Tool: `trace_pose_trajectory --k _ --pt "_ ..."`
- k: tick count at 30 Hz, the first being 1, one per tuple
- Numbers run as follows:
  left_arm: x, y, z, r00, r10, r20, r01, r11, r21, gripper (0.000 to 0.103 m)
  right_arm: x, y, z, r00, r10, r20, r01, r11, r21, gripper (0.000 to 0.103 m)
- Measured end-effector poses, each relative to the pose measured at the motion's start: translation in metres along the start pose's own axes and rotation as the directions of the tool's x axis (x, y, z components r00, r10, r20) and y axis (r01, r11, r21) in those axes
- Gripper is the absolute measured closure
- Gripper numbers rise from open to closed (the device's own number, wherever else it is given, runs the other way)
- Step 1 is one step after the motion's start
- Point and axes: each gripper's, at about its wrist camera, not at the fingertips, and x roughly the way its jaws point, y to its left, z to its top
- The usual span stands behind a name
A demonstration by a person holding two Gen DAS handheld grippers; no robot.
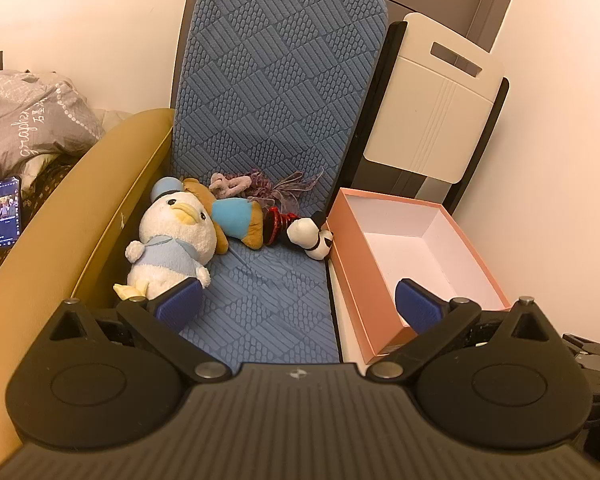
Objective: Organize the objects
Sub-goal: 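Move the left tool toward the white duck plush while the right tool approaches the panda plush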
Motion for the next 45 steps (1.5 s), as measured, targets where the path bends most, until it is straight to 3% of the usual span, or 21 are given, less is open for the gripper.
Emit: trace_pose_trajectory --k 8,9,29,45 --pt "0.0 0.001 0.0 1.0 0.004 0.001 -0.004 1.0 -0.002 0.0 -0.002 -0.001 -0.002 1.0 -0.006 -0.003 0.006 1.0 0.005 0.0" --pt "-0.001 0.001 -0.001 0.998 0.057 0.017 -0.056 0.998 -0.042 0.0 -0.002 -0.001 -0.002 1.0 -0.005 -0.004 0.005 1.0 0.007 0.0" --pt "-0.003 -0.004 -0.013 0.998 0.055 0.019 -0.055 0.998 -0.014 0.0 -0.009 -0.004 -0.011 1.0 0.002 0.019 -0.003 1.0 0.017 0.001" --pt "0.0 0.003 -0.021 0.995 0.101 0.015 -0.1 0.995 -0.025 0.0 -0.001 0.003 -0.022 1.0 0.0 0.009 0.0 1.0 0.0 0.001"
